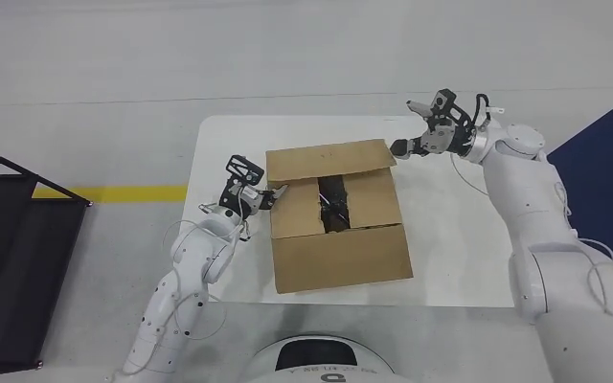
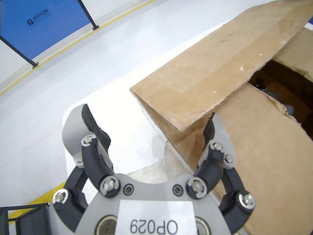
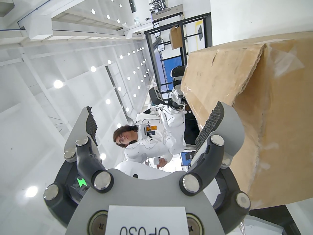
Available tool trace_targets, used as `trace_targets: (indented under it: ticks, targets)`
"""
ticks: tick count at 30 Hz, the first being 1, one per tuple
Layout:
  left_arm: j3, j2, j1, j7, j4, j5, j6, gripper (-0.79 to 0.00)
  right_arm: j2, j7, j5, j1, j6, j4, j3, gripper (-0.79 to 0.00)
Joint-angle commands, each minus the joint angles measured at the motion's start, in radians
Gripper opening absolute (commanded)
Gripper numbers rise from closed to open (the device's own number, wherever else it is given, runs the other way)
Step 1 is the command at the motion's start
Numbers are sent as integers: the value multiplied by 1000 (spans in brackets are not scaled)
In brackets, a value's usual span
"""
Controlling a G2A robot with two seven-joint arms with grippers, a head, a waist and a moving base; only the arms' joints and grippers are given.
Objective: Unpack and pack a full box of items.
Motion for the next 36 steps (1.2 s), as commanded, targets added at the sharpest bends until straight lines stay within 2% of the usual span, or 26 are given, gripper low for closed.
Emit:
trace_targets:
  ticks: [1,7,9,14,17,21,24,26,30,36]
  targets:
    - [-33,3,18,10,-2,-27,13,0,-2,-11,-6,0,-7,-5,-6,0]
    - [-125,17,82,31,19,-59,8,0,-9,-44,-74,4,5,-42,-54,0]
    - [-148,18,91,52,16,-118,-1,0,-11,-40,-114,8,17,-49,-78,0]
    - [-191,20,113,88,-52,-280,-57,0,-11,3,-164,13,14,-59,-119,0]
    - [-187,23,117,67,-94,-288,-83,0,-5,3,-157,7,6,-86,-136,0]
    - [-123,26,89,9,-97,-157,-104,0,4,3,-148,3,12,-107,-149,0]
    - [-99,32,73,-11,-79,-111,-185,0,8,3,-144,3,17,-115,-156,0]
    - [-97,41,75,9,-73,-99,-299,0,8,3,-146,5,24,-118,-162,0]
    - [-142,66,113,79,-75,-51,-530,0,4,0,-151,14,41,-122,-177,0]
    - [-197,96,152,192,-83,4,-747,0,-11,-26,-162,37,77,-127,-212,0]
